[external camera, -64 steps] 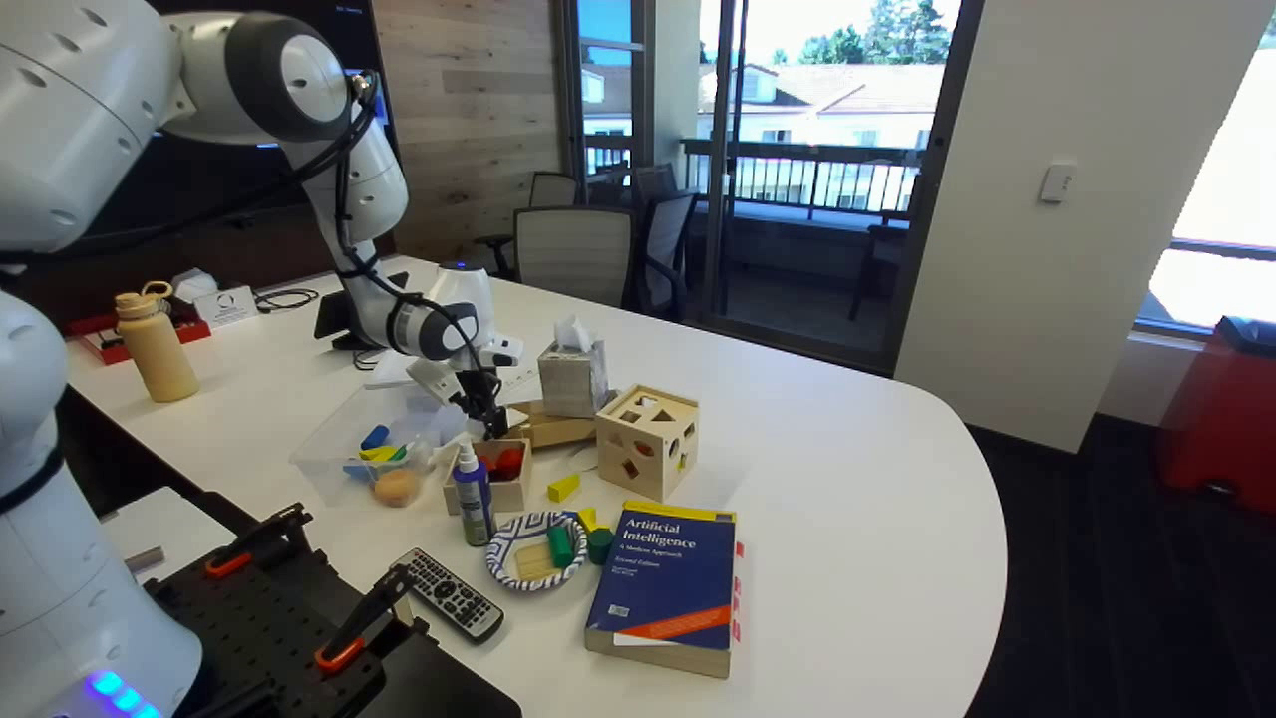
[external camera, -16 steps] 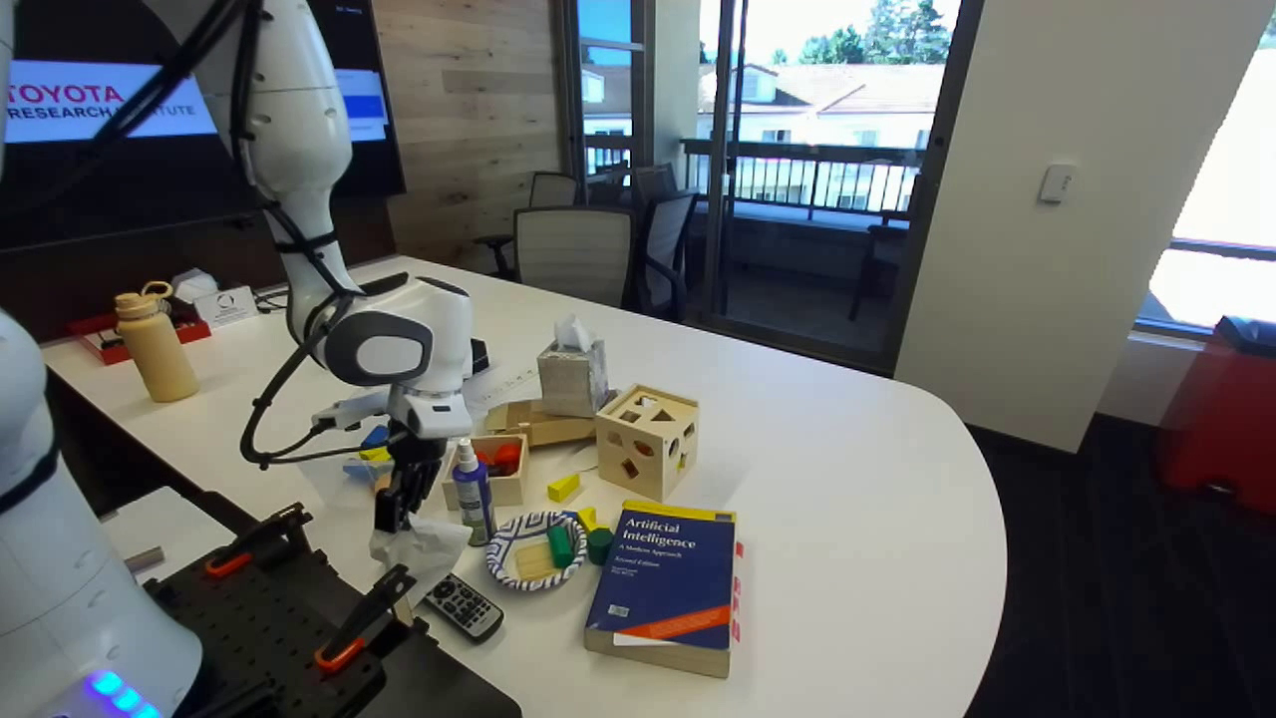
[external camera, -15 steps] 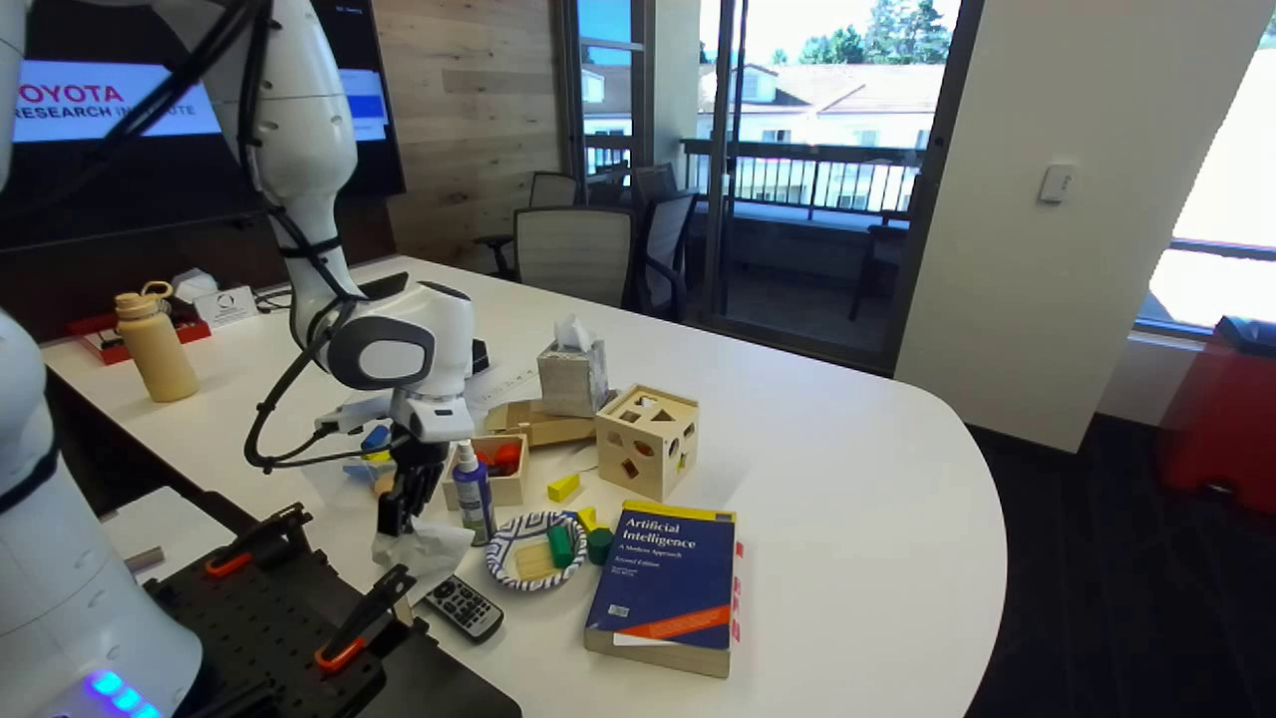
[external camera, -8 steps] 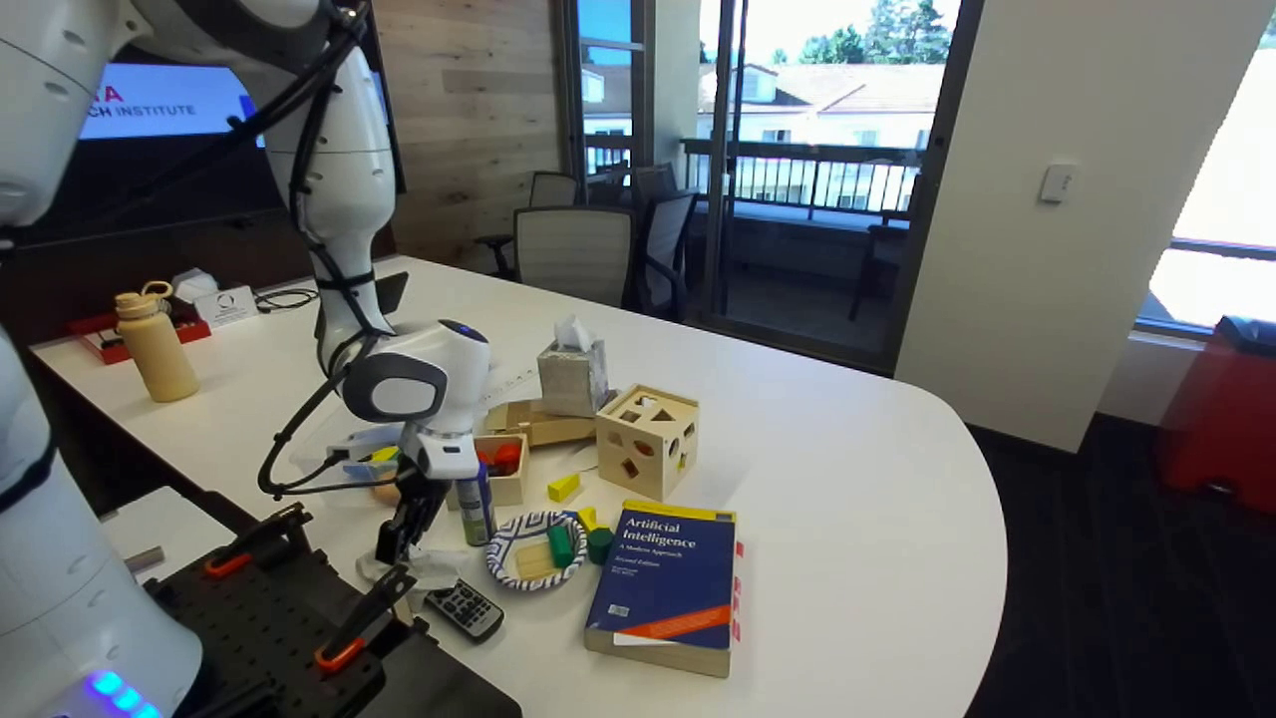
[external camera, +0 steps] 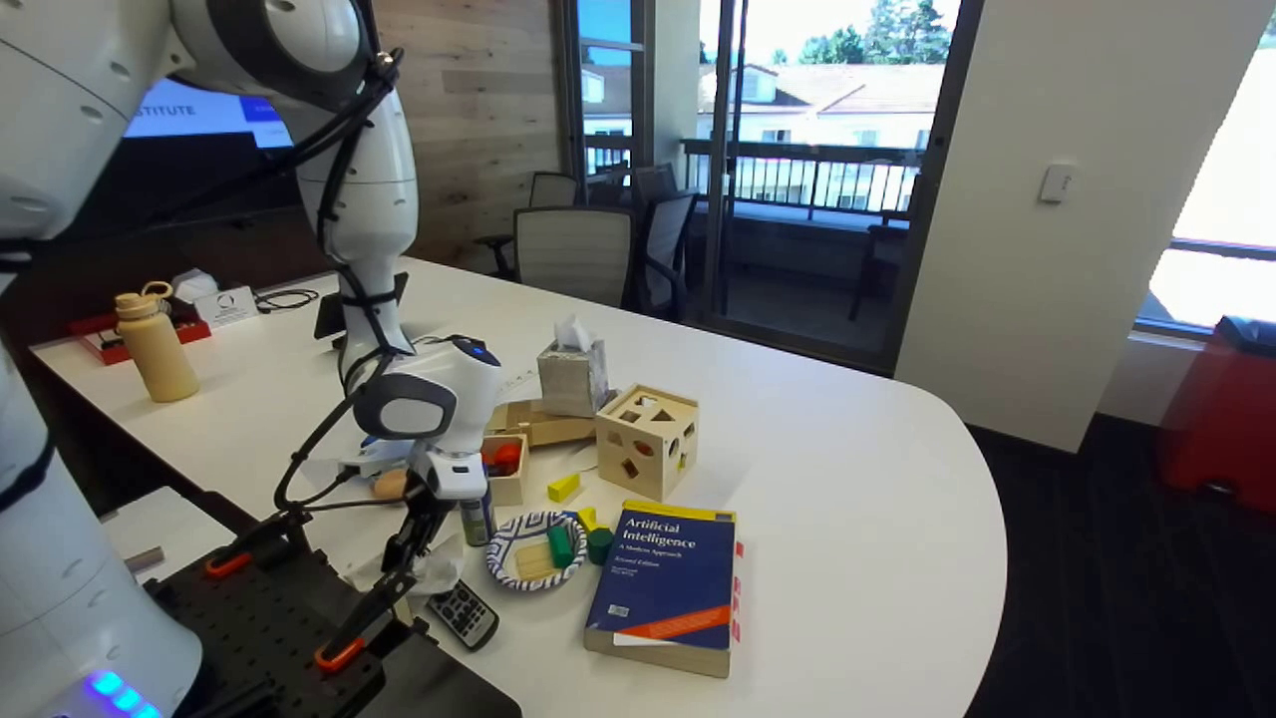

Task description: Use the white napkin to wipe the grey remote.

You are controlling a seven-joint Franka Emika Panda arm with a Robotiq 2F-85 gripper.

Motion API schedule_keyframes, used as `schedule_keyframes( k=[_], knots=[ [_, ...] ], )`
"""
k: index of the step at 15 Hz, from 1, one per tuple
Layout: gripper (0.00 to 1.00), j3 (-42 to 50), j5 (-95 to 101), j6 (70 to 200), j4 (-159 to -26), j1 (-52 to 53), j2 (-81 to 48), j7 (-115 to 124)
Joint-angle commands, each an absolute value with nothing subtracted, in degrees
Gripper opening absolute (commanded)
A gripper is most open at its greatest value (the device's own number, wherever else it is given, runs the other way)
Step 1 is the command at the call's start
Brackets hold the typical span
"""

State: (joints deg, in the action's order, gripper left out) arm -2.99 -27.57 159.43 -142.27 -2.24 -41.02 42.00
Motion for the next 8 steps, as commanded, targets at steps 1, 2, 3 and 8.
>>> schedule_keyframes(
  k=[1, 2, 3, 8],
  knots=[
    [0.01, -1.2, -28.8, 161.4, -143.5, -1.6, -40.1, 41.5],
    [0.01, -0.8, -28.8, 161.7, -144.0, -1.5, -39.7, 41.7],
    [0.01, -0.4, -28.8, 162.1, -144.2, -1.6, -39.5, 41.6],
    [0.01, -1.8, -30.2, 165.7, -146.0, -4.4, -37.7, 39.6]
  ],
)
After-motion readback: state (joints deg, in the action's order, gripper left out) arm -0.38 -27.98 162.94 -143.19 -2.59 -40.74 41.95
